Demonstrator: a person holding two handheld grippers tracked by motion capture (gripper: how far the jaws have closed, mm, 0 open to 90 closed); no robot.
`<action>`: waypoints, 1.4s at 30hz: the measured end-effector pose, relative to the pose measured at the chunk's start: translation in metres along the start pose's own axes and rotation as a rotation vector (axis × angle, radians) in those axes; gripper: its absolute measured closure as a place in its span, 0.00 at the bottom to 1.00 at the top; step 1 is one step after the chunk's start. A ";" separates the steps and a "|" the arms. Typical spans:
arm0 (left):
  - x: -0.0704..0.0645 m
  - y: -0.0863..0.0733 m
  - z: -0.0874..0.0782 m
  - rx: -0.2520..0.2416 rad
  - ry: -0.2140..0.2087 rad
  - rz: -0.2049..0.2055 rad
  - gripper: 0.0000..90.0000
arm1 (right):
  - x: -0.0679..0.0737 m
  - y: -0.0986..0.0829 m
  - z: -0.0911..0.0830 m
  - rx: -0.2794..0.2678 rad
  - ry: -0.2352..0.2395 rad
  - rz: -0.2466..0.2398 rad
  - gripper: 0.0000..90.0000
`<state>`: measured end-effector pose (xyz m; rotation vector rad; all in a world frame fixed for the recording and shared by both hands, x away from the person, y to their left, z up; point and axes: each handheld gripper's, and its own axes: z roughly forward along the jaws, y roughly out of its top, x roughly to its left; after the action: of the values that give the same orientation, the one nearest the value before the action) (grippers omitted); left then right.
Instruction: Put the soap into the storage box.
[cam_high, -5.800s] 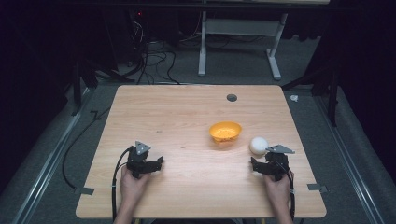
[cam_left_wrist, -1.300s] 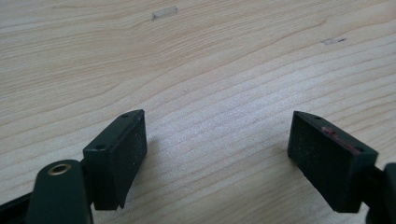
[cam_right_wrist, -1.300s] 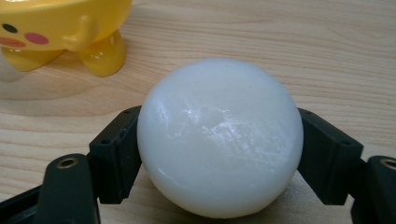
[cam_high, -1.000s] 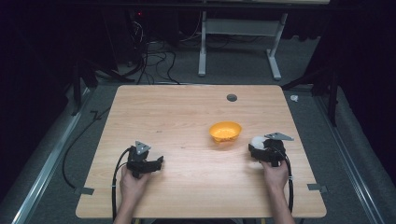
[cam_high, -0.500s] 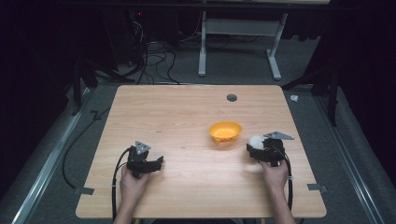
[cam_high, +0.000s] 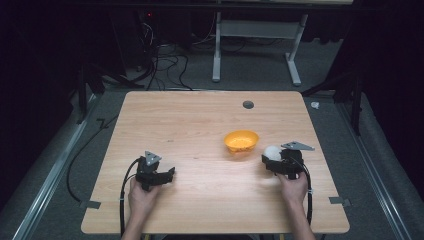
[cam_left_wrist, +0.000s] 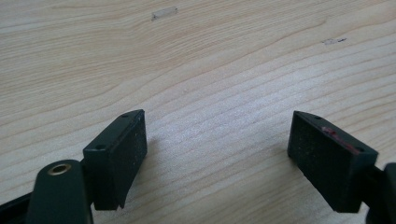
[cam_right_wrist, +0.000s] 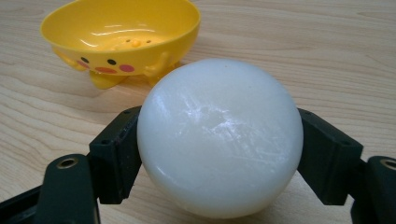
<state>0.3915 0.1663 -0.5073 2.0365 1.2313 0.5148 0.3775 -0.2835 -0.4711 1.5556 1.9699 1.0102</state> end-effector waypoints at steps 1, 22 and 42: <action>0.000 0.000 0.000 0.000 0.000 0.000 0.23 | 0.000 0.000 0.000 0.000 0.000 0.000 0.28; 0.000 0.000 0.000 0.000 0.000 0.000 0.23 | 0.018 0.012 -0.004 -0.021 0.041 -0.050 0.28; 0.000 0.000 0.000 0.000 0.000 0.000 0.22 | 0.026 0.023 -0.004 -0.021 0.085 -0.068 0.27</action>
<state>0.3914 0.1663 -0.5073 2.0364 1.2313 0.5148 0.3825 -0.2570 -0.4485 1.4468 2.0480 1.0826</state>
